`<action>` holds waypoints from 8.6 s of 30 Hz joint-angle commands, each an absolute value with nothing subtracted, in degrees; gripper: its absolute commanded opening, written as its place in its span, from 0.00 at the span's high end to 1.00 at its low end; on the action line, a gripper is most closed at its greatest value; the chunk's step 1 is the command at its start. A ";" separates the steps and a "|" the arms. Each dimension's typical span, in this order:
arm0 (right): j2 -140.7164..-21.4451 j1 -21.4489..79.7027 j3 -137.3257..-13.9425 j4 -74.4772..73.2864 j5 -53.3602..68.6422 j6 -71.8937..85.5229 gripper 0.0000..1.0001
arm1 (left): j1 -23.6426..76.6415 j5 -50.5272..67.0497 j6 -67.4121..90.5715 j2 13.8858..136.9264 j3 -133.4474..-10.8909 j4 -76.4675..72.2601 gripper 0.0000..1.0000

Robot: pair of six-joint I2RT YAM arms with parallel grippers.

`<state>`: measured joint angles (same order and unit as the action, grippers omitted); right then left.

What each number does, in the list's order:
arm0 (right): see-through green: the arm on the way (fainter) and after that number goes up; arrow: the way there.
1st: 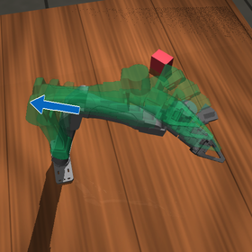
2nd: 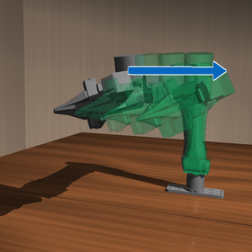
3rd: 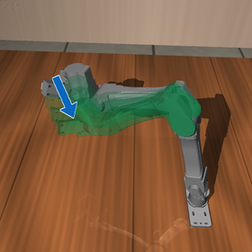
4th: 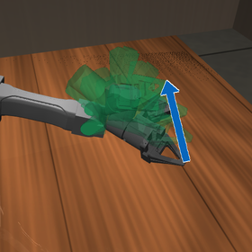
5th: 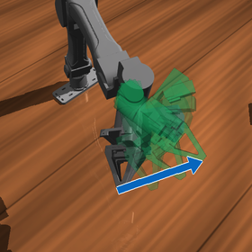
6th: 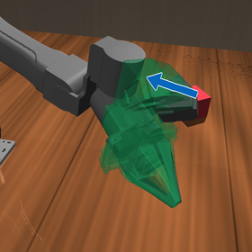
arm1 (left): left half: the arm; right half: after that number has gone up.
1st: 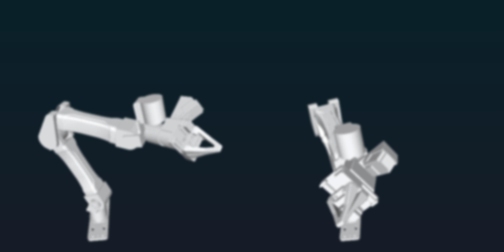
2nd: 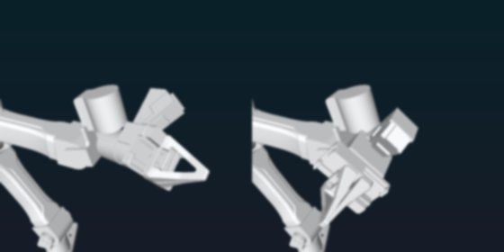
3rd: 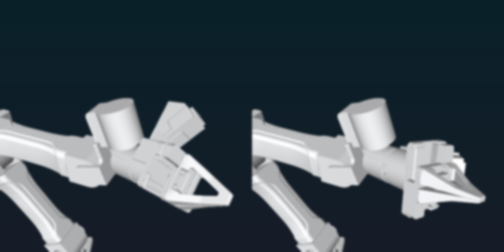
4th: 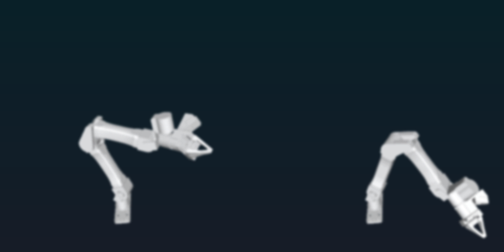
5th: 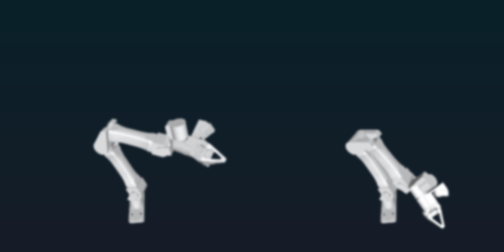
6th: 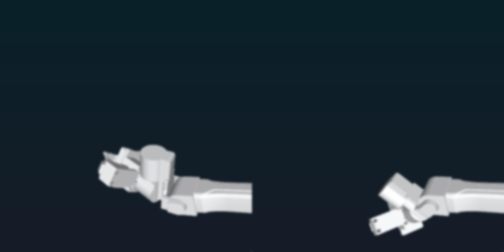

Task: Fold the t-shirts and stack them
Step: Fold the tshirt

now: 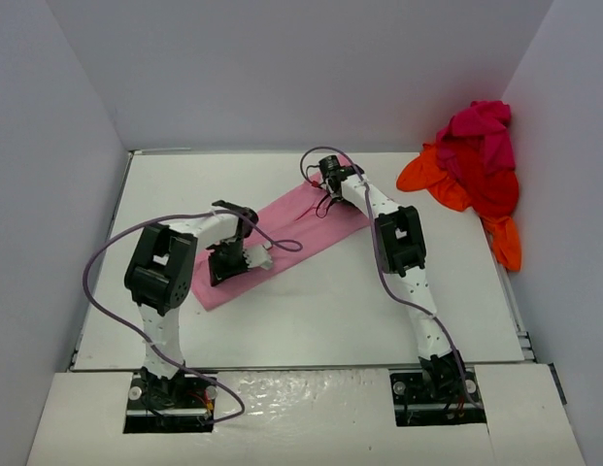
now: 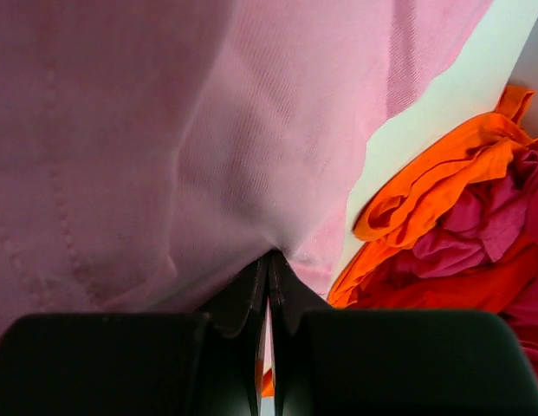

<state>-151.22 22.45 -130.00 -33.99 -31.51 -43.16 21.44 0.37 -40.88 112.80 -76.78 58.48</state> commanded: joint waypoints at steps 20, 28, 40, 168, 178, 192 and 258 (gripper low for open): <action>-137.54 20.00 -127.35 -27.60 -30.80 -37.55 0.59 | 32.71 3.03 -31.77 100.43 -92.02 58.68 1.00; -126.81 20.60 -123.98 -25.58 -36.38 -33.97 0.63 | 23.09 1.10 -36.30 105.41 -91.54 56.09 1.00; -111.60 22.38 -93.58 -31.72 -19.88 -28.70 1.00 | 14.16 -1.17 -39.29 111.88 -88.26 54.00 1.00; -83.28 19.45 -89.66 -30.31 -5.77 -23.19 0.93 | 46.77 5.05 -39.43 106.98 -95.62 51.17 1.00; -71.69 16.09 -81.30 -23.28 -11.83 -24.26 0.42 | 59.19 -1.47 -35.66 99.12 -79.45 43.16 0.25; -69.16 10.18 -74.18 -20.77 -9.05 -23.33 0.35 | 60.63 8.56 -25.40 93.63 -82.73 50.26 0.26; -64.69 4.13 -65.39 -20.65 -0.05 -23.12 0.29 | 72.72 14.45 -22.98 114.19 -80.59 47.29 1.00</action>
<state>-65.19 4.43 -65.64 -23.49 -2.89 -22.56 70.26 6.76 -20.64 113.24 -80.88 41.34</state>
